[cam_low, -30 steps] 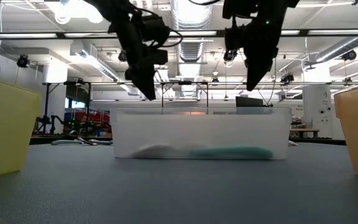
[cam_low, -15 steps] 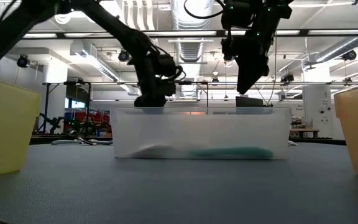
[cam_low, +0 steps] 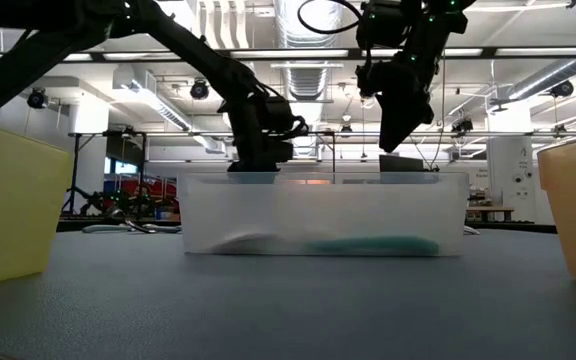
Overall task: Sort silverware by color (type)
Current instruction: Put the light blue spoon into the yellow bin
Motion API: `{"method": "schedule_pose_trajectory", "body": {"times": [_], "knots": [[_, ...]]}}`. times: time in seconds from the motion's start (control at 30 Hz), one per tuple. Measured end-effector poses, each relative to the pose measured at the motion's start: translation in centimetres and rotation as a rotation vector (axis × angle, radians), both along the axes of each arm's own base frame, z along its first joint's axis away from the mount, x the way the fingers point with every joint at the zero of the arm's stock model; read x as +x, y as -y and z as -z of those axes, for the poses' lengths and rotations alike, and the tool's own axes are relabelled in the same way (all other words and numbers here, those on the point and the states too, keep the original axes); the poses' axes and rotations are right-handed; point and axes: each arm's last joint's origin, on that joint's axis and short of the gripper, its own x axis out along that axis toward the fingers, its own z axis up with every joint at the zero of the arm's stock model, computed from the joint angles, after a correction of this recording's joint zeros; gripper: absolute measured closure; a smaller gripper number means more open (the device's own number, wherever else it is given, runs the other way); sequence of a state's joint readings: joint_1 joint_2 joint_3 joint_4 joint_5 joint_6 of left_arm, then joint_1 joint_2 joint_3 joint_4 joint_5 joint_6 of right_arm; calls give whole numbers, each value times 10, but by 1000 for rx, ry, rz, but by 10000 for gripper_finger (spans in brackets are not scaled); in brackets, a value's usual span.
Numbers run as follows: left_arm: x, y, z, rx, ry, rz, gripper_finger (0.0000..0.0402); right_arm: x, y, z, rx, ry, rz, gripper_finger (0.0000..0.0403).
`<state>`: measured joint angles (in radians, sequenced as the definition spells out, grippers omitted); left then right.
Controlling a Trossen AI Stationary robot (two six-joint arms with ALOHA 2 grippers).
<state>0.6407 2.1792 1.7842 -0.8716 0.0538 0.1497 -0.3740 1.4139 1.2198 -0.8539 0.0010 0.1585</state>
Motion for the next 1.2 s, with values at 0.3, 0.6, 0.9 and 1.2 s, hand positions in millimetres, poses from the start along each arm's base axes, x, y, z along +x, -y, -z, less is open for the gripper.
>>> {"method": "schedule_pose_trajectory", "body": {"times": [0.3,0.6,0.9,1.2], "knots": [[4,4,-25,8,-31,36,255,0,0,0,10,3,23,280],[36,-1,-58,129,136,85,255,0,0,0,10,3,22,280],[45,-12,11,-44,-101,90,255,0,0,0,30,7,62,280],[29,-19,40,-82,-226,59,255,0,0,1,33,7,67,280]]}}
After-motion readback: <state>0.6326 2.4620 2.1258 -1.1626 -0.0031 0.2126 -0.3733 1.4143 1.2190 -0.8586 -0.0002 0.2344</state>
